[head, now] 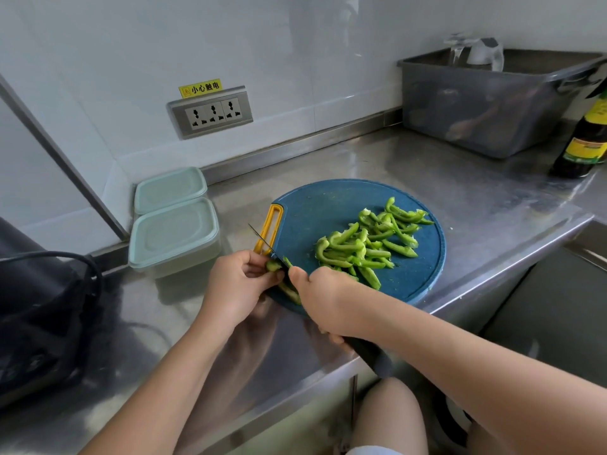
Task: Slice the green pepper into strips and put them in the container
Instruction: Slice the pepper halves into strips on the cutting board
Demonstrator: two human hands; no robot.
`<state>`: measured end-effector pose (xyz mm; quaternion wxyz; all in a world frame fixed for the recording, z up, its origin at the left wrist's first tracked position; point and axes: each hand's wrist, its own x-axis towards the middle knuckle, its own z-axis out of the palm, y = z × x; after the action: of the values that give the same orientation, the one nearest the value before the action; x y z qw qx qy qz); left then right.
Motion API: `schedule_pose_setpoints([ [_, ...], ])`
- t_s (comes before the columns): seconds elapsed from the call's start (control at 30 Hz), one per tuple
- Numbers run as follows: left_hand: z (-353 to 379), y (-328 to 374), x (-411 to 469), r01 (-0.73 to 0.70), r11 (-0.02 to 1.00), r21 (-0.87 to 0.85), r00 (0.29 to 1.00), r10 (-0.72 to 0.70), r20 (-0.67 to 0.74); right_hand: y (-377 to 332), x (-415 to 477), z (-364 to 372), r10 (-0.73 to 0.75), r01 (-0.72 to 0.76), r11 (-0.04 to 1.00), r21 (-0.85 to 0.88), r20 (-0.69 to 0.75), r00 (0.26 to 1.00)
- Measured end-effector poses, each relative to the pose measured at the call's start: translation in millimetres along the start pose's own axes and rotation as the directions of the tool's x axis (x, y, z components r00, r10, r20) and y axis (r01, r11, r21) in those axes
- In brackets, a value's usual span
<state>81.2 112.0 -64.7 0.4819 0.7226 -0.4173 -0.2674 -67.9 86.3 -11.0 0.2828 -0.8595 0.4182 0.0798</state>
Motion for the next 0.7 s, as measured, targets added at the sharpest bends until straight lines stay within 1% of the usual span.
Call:
schedule_pose_setpoints([
  [0.03,-1,0,0,0.004,1.0,-0.014,1.0,-0.004,0.003,-2,6,3,0.006,-0.007,1.0,-0.028,-0.043,0.999],
  [0.07,-3,0,0,0.009,1.0,-0.029,1.0,-0.009,0.007,-8,5,3,0.014,-0.015,1.0,-0.003,-0.058,0.998],
  [0.17,-6,0,-2,0.041,0.995,-0.092,0.999,-0.039,0.019,-9,9,6,-0.016,0.006,0.992,-0.128,-0.077,0.997],
  [0.2,-8,0,-2,0.052,0.993,-0.109,0.998,-0.049,0.024,-10,8,7,-0.025,0.012,0.993,-0.121,-0.1,0.995],
  [0.23,-9,-1,-1,0.062,0.99,-0.124,0.998,-0.059,0.027,-10,6,8,-0.029,0.016,0.992,-0.128,-0.095,0.995],
  [0.27,-10,0,0,0.066,0.988,-0.139,0.998,-0.063,0.029,-11,7,8,0.001,-0.01,0.995,-0.097,-0.09,0.996],
  [0.3,-10,-1,0,0.066,0.986,-0.152,0.998,-0.062,0.029,-10,8,10,-0.009,-0.001,0.994,-0.107,-0.096,0.995],
  [0.33,-9,-1,-1,0.062,0.986,-0.152,0.998,-0.059,0.025,-11,8,9,0.04,-0.044,0.998,-0.045,-0.083,0.996],
  [0.37,-8,-2,-1,0.059,0.988,-0.142,0.998,-0.057,0.014,-10,10,9,0.04,-0.043,0.999,-0.033,-0.083,0.996],
  [0.4,-6,-2,-2,0.048,0.991,-0.123,0.999,-0.048,-0.004,-10,10,9,0.07,-0.067,0.997,0.041,-0.078,0.994],
  [0.43,-6,-2,-1,0.026,0.994,-0.103,0.999,-0.029,-0.033,-9,9,9,0.063,-0.058,0.996,0.069,-0.082,0.995],
  [0.47,-7,-2,0,-0.012,0.997,-0.08,0.996,0.005,-0.085,-9,8,8,0.097,-0.087,0.988,0.13,-0.074,0.993],
  [0.53,-14,-2,5,-0.089,0.994,-0.07,0.967,0.07,-0.246,-10,5,8,0.118,-0.104,0.978,0.179,-0.073,0.99],
  [0.57,-19,-1,9,-0.111,0.989,-0.094,0.948,0.077,-0.31,-10,6,8,0.085,-0.068,0.979,0.192,-0.082,0.993],
  [0.6,-23,-1,10,-0.111,0.986,-0.123,0.941,0.064,-0.332,-10,7,8,0.101,-0.084,0.978,0.192,-0.084,0.991],
  [0.63,-24,-1,10,-0.098,0.983,-0.154,0.95,0.047,-0.308,-10,9,7,0.161,-0.138,0.964,0.226,-0.088,0.983],
  [0.67,-23,-1,9,-0.081,0.979,-0.186,0.968,0.033,-0.247,-8,9,9,0.157,-0.137,0.964,0.227,-0.072,0.985],
  [0.7,-20,-2,8,-0.062,0.976,-0.209,0.984,0.024,-0.179,-3,13,11,0.175,-0.161,0.933,0.322,-0.015,0.984],
])
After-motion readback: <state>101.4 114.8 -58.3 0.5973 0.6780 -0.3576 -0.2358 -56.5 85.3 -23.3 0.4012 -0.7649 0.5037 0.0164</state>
